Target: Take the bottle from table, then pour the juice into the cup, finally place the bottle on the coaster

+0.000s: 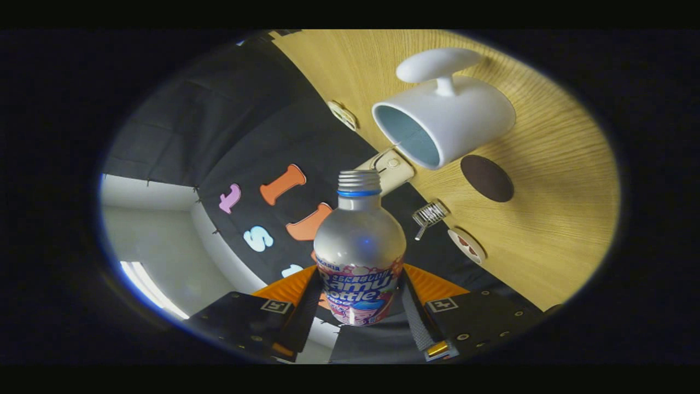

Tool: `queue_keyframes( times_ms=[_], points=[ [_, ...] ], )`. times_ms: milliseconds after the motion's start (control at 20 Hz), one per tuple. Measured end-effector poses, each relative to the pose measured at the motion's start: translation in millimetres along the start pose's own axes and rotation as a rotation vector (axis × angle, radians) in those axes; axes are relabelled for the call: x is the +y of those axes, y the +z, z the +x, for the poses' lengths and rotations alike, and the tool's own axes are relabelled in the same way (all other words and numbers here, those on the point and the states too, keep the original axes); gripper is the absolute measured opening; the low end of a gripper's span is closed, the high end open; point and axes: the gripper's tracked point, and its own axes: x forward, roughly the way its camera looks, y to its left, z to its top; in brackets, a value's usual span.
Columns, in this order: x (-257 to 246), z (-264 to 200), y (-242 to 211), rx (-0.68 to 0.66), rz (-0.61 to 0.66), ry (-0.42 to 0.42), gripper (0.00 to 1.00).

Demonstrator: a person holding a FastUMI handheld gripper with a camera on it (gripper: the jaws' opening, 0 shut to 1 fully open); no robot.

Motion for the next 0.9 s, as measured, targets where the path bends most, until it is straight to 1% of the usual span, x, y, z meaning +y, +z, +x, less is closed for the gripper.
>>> queue_keyframes(
  times_ms=[600, 900],
  points=[
    [4.8, -0.7, -0.4, -0.040, 0.053, 0.037, 0.74],
    [6.4, 2.4, -3.1, -0.047, 0.053, 0.039, 0.75]
  ],
)
